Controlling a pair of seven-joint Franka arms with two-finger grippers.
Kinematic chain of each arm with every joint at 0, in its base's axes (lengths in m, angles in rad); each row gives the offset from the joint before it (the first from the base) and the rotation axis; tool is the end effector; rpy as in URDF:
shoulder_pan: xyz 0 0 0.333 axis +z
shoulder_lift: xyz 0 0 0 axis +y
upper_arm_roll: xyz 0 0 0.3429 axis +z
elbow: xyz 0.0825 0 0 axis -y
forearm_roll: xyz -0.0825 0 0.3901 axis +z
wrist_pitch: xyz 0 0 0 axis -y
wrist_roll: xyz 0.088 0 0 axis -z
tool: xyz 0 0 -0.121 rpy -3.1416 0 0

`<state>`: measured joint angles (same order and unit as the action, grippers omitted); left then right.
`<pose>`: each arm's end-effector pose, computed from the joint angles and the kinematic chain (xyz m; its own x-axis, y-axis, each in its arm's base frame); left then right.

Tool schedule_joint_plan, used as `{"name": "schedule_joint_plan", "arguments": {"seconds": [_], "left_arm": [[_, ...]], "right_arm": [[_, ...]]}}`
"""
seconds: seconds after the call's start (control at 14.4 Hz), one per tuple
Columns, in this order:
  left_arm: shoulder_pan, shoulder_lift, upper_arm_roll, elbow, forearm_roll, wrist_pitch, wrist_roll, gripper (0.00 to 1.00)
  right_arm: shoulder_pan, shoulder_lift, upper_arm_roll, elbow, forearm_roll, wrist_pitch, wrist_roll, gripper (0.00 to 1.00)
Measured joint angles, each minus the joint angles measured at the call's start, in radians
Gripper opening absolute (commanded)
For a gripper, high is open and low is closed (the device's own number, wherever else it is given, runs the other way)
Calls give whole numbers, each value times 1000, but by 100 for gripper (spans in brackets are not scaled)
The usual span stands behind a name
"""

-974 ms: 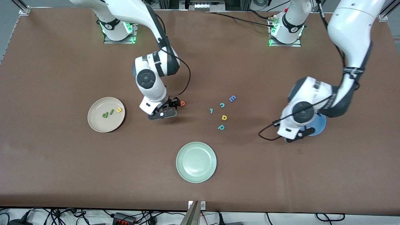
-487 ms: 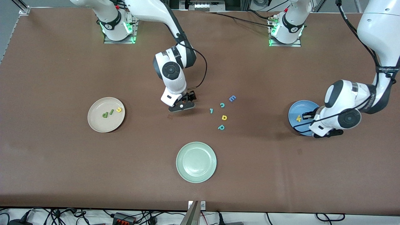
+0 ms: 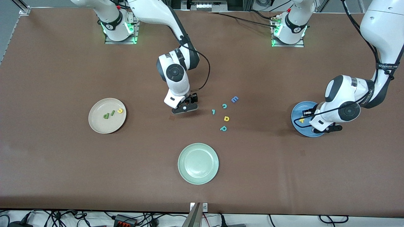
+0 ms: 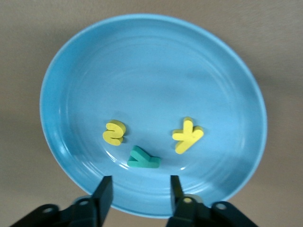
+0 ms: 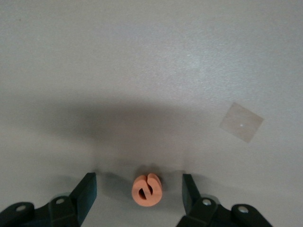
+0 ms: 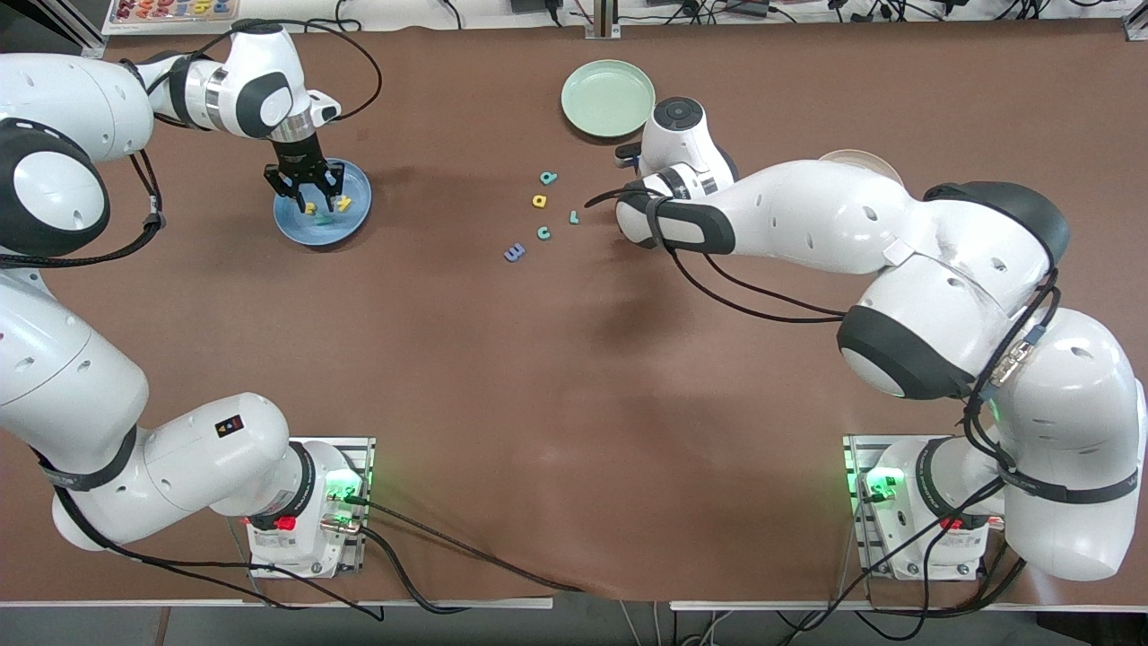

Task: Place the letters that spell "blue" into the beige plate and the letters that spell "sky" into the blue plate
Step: 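Release the y on the blue plate while the right gripper grasps the e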

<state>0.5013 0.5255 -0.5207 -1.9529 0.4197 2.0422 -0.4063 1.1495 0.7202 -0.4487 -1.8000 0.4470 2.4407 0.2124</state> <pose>0.5889 0.0234 0.2198 0.9421 0.1597 -0.2950 0.1151 -0.9799 -0.1629 0.4954 0.4535 0.1796 0.9699 0.2424 0.0221 0.2426 -0.9701 -0.0048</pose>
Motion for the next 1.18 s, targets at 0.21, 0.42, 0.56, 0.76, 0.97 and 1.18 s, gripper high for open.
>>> {"name": "schedule_joint_plan", "arguments": {"seconds": [0.21,0.42,0.56,0.76,0.97,1.18], "left_arm": [[2,-21,-51,82,0,-121,1,100],[5,-47,-121,206,0,-272,33,100],[5,-64,-165,292,0,-367,70,100],[7,-77,-213,412,0,-479,235,100],[8,-90,-240,545,0,-598,341,100],[9,-105,-246,646,-12,-664,476,100]], "right_arm": [[5,3,0,2,0,0,0,63],[5,5,0,2,0,-1,-1,56],[5,6,0,2,-1,-8,-4,40],[5,3,-2,4,-2,-20,-5,19],[5,2,-5,5,-3,-24,-5,14],[5,2,-5,6,-3,-24,-5,13]]}}
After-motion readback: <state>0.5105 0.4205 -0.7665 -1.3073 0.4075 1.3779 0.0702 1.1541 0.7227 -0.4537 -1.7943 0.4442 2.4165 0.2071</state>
